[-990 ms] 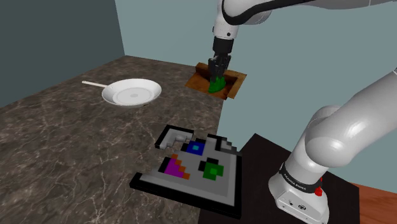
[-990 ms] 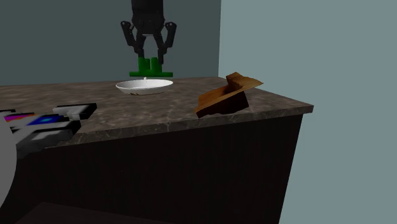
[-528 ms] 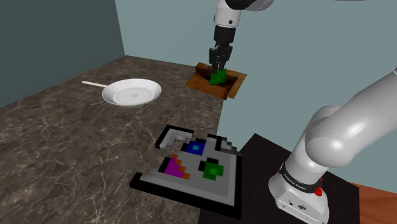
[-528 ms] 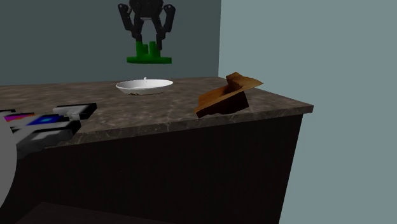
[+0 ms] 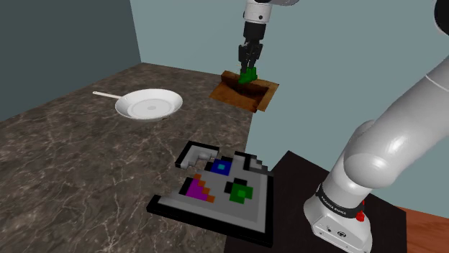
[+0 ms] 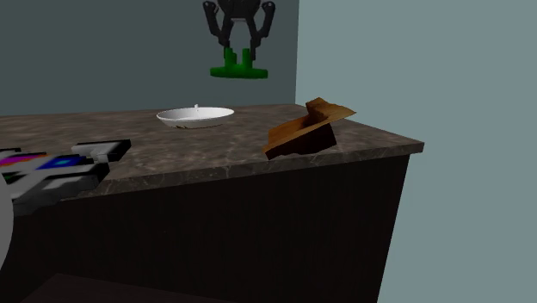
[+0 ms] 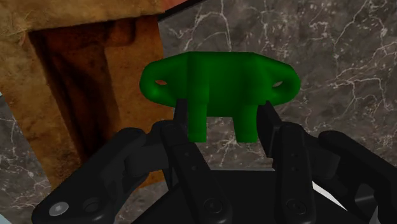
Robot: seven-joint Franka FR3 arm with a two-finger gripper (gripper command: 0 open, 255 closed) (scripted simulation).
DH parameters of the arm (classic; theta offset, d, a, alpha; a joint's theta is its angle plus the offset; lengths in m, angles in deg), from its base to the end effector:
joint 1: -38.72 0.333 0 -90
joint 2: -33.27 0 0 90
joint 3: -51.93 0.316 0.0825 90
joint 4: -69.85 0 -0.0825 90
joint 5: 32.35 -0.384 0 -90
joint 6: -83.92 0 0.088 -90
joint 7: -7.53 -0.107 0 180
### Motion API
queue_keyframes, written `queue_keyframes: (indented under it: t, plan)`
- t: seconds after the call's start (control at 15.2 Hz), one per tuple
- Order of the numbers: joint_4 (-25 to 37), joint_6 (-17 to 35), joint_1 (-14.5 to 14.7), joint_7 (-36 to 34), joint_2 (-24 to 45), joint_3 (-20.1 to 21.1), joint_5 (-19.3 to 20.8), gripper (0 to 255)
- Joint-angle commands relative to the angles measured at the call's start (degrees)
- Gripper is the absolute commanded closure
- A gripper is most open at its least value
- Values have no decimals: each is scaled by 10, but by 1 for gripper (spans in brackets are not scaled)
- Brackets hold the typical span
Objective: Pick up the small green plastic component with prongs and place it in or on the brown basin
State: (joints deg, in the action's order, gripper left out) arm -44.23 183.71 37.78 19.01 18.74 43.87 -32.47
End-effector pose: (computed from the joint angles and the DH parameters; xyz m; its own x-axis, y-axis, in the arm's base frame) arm 0.4751 -0.0813 0.5693 0.9988 0.0472 0.0092 0.0475 -0.9982 -0.0361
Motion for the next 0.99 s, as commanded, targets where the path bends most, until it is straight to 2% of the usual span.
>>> queue_keyframes:
  t: [0.0, 0.46, 0.66, 0.73, 0.92]
  plan:
    - [31, -1, -8, 25, 31, -16, -1, 255]
    - [185, -32, -40, 108, 159, -63, -23, 255]
    - [268, -55, -60, 142, 223, -78, -41, 255]
    - [316, -69, -72, 159, 258, -85, -51, 255]
    - [287, -45, -71, 159, 254, -83, -50, 255]
